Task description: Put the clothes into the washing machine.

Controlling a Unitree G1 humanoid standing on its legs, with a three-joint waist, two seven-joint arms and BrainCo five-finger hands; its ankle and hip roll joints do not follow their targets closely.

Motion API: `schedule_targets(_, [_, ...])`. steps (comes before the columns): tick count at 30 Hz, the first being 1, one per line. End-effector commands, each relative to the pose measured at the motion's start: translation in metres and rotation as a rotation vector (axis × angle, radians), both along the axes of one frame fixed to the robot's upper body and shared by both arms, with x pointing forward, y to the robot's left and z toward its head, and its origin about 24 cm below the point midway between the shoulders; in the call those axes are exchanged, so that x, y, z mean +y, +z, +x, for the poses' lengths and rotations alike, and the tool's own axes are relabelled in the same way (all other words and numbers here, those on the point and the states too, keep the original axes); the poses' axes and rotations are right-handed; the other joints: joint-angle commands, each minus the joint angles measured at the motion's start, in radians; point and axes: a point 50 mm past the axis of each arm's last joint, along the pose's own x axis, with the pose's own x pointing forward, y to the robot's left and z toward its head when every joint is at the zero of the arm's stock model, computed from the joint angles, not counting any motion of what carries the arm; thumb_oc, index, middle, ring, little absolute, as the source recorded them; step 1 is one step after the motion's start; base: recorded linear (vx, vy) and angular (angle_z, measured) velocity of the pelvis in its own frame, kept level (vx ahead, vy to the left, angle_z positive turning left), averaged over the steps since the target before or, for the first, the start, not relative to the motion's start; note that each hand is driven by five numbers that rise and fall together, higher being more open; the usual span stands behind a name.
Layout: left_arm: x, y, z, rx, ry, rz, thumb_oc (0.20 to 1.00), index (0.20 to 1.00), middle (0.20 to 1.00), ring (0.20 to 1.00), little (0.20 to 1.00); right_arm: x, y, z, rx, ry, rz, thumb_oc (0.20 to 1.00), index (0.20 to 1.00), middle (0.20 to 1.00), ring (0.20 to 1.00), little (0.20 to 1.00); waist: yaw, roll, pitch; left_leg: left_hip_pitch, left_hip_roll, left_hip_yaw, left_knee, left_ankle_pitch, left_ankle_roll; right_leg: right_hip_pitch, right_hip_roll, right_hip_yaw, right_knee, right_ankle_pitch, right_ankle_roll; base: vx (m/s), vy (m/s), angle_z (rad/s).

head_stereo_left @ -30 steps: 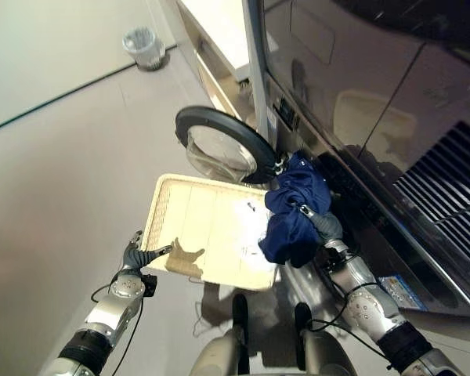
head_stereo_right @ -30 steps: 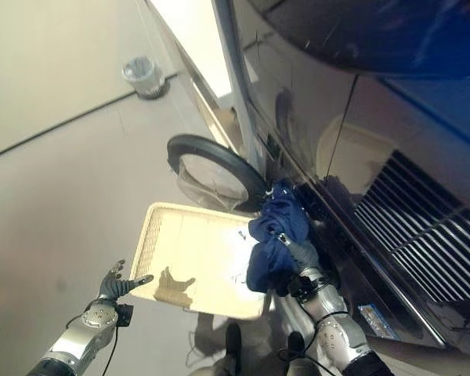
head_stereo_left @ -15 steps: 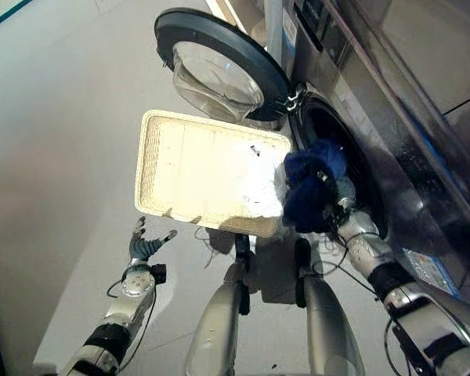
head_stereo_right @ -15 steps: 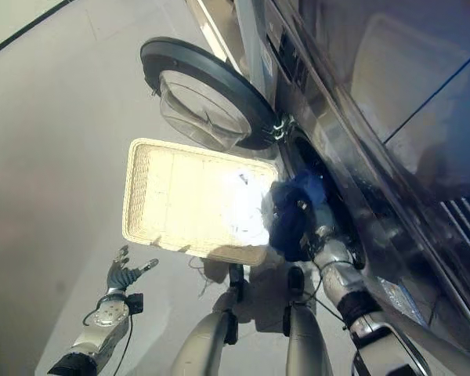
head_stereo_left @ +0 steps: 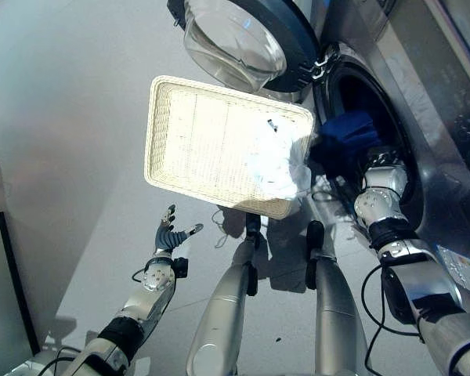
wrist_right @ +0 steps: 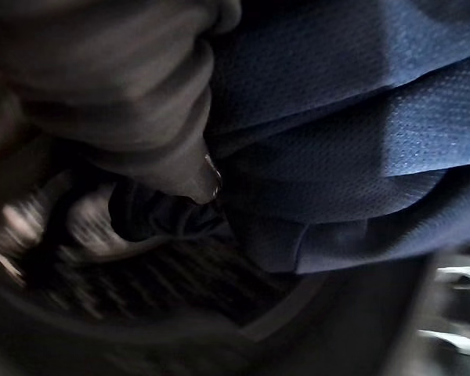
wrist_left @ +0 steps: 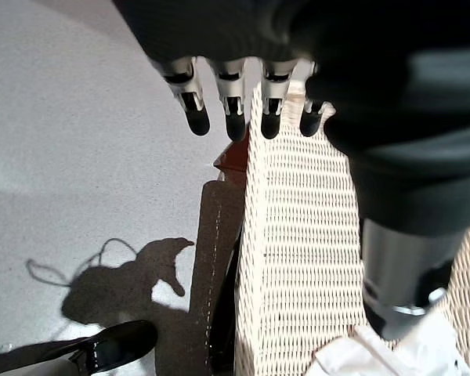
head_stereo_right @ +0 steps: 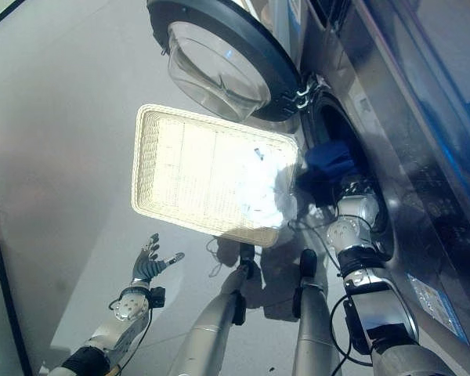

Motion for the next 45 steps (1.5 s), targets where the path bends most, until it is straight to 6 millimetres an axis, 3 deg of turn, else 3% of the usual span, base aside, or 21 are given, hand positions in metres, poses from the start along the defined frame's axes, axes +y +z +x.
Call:
schedule_targets(1, [0.003, -0.002, -0.008, -0.009, 0.002, -0.052, 1.0, 1.0, 1.0, 1.0, 1.0, -0.074, 0.065, -0.048, -0.386, -0.317, 0.131, 0.2, 0.2, 0.2, 0.2, 0.2, -0.046, 0.109, 0.001, -0.014, -0.085, 0.004, 0.097, -0.098, 0.024, 0.051, 0.017, -0.079, -0.168, 0.101, 0.034, -0.01, -0.07, 0.03])
schedule_targets(3, [0.012, -0.003, -0.011, 0.006, 0.001, -0.054, 1.0, 1.0, 1.0, 1.0, 1.0, -0.104, 0.066, -0.073, -0.462, -0.463, 0.249, 0.2, 0.2, 0.2, 0.2, 0.2, -0.052, 0.098, 0.001, -0.007, -0.08, 0.007, 0.099, -0.11, 0.023, 0.059, 0.02, -0.08, -0.163, 0.09, 0.037, 0.04, -0.081, 0.01])
schedule_targets(8, [0.03, 0.002, -0.013, 0.024, -0.006, -0.024, 1.0, 1.0, 1.0, 1.0, 1.0, -0.148, 0.063, -0.124, -0.554, -0.731, 0.435, 0.2, 0.2, 0.2, 0.2, 0.2, -0.065, 0.065, 0.001, -0.017, -0.072, 0.006, 0.111, -0.106, 0.02, 0.061, 0.029, -0.082, -0.163, 0.107, 0.039, 0.02, -0.12, 0.04])
schedule_targets(13, [0.038, 0.005, -0.012, 0.045, -0.021, -0.009, 1.0, 1.0, 1.0, 1.0, 1.0, -0.17, 0.054, -0.148, -0.576, -0.814, 0.637, 0.2, 0.2, 0.2, 0.2, 0.2, -0.071, 0.046, 0.001, -0.029, -0.065, 0.002, 0.127, -0.104, 0.015, 0.062, 0.03, -0.087, -0.156, 0.114, 0.04, 0.03, -0.088, 0.05])
schedule_targets(17, [0.042, 0.007, -0.011, 0.066, -0.043, 0.006, 1.0, 1.0, 1.0, 1.0, 1.0, -0.174, 0.042, -0.153, -0.532, -0.823, 0.796, 0.2, 0.2, 0.2, 0.2, 0.2, -0.063, 0.038, 0.001, -0.032, -0.059, 0.0, 0.124, -0.097, 0.013, 0.067, 0.031, -0.093, -0.148, 0.11, 0.04, 0.02, -0.082, 0.07])
schedule_targets(22, [0.038, 0.008, -0.007, 0.091, -0.071, 0.025, 1.0, 1.0, 1.0, 1.0, 1.0, -0.164, 0.019, -0.133, -0.4, -0.751, 0.864, 0.216, 0.216, 0.216, 0.216, 0.216, -0.048, 0.037, 0.001, -0.041, -0.059, -0.005, 0.127, -0.092, 0.015, 0.067, 0.029, -0.103, -0.136, 0.106, 0.038, 0.02, -0.064, 0.02])
schedule_targets(23, [0.037, 0.008, -0.006, 0.096, -0.08, 0.026, 1.0, 1.0, 1.0, 1.0, 1.0, -0.16, 0.016, -0.124, -0.358, -0.705, 0.845, 0.576, 0.576, 0.576, 0.576, 0.576, -0.043, 0.038, 0.001, -0.047, -0.06, -0.006, 0.13, -0.091, 0.017, 0.064, 0.027, -0.106, -0.133, 0.106, 0.038, 0.02, -0.058, 0.0])
schedule_targets(24, [0.036, 0.008, -0.006, 0.097, -0.082, 0.026, 1.0, 1.0, 1.0, 1.0, 1.0, -0.159, 0.015, -0.12, -0.341, -0.682, 0.833, 0.677, 0.677, 0.677, 0.677, 0.677, -0.041, 0.039, 0.001, -0.049, -0.061, -0.008, 0.131, -0.091, 0.017, 0.062, 0.027, -0.107, -0.131, 0.106, 0.038, 0.02, -0.046, 0.0])
schedule_targets(25, [0.033, 0.009, -0.003, 0.103, -0.093, 0.029, 1.0, 1.0, 1.0, 1.0, 1.0, -0.152, 0.01, -0.101, -0.257, -0.563, 0.785, 1.0, 1.0, 1.0, 1.0, 1.0, -0.035, 0.042, 0.001, -0.057, -0.063, -0.009, 0.132, -0.09, 0.019, 0.055, 0.027, -0.11, -0.128, 0.106, 0.037, 0.0, 0.0, 0.0])
schedule_targets(29, [0.023, 0.009, 0.002, 0.101, -0.112, 0.023, 1.0, 1.0, 1.0, 1.0, 1.0, -0.12, -0.004, -0.054, -0.086, -0.271, 0.649, 1.0, 1.0, 1.0, 1.0, 1.0, -0.028, 0.05, 0.001, -0.084, -0.066, -0.01, 0.128, -0.083, 0.023, 0.029, 0.034, -0.108, -0.125, 0.105, 0.032, 0.0, -0.002, -0.03])
schedule_targets(31, [0.019, 0.009, 0.003, 0.099, -0.116, 0.02, 1.0, 1.0, 1.0, 1.0, 1.0, -0.112, -0.006, -0.045, -0.068, -0.225, 0.604, 1.0, 1.0, 1.0, 1.0, 1.0, -0.029, 0.05, 0.001, -0.093, -0.065, -0.01, 0.129, -0.081, 0.024, 0.019, 0.038, -0.104, -0.122, 0.105, 0.03, 0.01, 0.011, -0.06])
schedule_targets(32, [0.013, 0.008, 0.003, 0.1, -0.126, 0.018, 1.0, 1.0, 1.0, 1.0, 1.0, -0.107, -0.009, -0.04, -0.026, -0.204, 0.493, 1.0, 1.0, 1.0, 1.0, 1.0, -0.03, 0.049, 0.001, -0.099, -0.067, -0.01, 0.129, -0.084, 0.026, 0.014, 0.039, -0.101, -0.117, 0.099, 0.029, 0.0, 0.006, -0.05])
schedule_targets(33, [0.012, 0.008, 0.004, 0.098, -0.127, 0.017, 1.0, 1.0, 1.0, 1.0, 1.0, -0.106, -0.008, -0.039, -0.013, -0.207, 0.465, 1.0, 1.0, 1.0, 1.0, 1.0, -0.03, 0.05, 0.001, -0.103, -0.066, -0.009, 0.128, -0.082, 0.027, 0.01, 0.04, -0.101, -0.119, 0.102, 0.029, 0.03, 0.015, -0.07])
schedule_targets(34, [0.006, 0.007, 0.005, 0.1, -0.138, 0.008, 1.0, 1.0, 1.0, 1.0, 1.0, -0.099, -0.001, -0.035, 0.08, -0.226, 0.29, 1.0, 1.0, 1.0, 1.0, 1.0, -0.031, 0.051, 0.001, -0.103, -0.07, -0.009, 0.129, -0.091, 0.028, 0.005, 0.043, -0.097, -0.11, 0.09, 0.03, 0.0, 0.024, -0.08])
schedule_targets(40, [-0.006, 0.008, 0.009, 0.079, -0.148, -0.013, 1.0, 1.0, 1.0, 1.0, 1.0, -0.077, 0.034, -0.027, 0.307, -0.36, -0.205, 1.0, 1.0, 1.0, 1.0, 1.0, -0.032, 0.058, 0.001, -0.132, -0.071, 0.0, 0.114, -0.072, 0.031, -0.031, 0.052, -0.092, -0.135, 0.121, 0.033, -0.02, 0.05, -0.12])
schedule_targets(42, [-0.007, 0.006, 0.007, 0.075, -0.141, -0.02, 1.0, 1.0, 1.0, 1.0, 1.0, -0.076, 0.033, -0.027, 0.323, -0.355, -0.237, 1.0, 1.0, 1.0, 1.0, 1.0, -0.036, 0.056, 0.001, -0.136, -0.07, 0.005, 0.114, -0.074, 0.031, -0.036, 0.052, -0.092, -0.139, 0.124, 0.034, -0.01, 0.065, -0.09])
schedule_targets(45, [-0.007, 0.002, 0.005, 0.071, -0.128, -0.03, 1.0, 1.0, 1.0, 1.0, 1.0, -0.081, 0.016, -0.028, 0.321, -0.283, -0.215, 1.0, 1.0, 1.0, 1.0, 1.0, -0.041, 0.052, 0.001, -0.141, -0.071, 0.011, 0.115, -0.075, 0.032, -0.041, 0.055, -0.088, -0.143, 0.126, 0.037, -0.01, 0.046, -0.06])
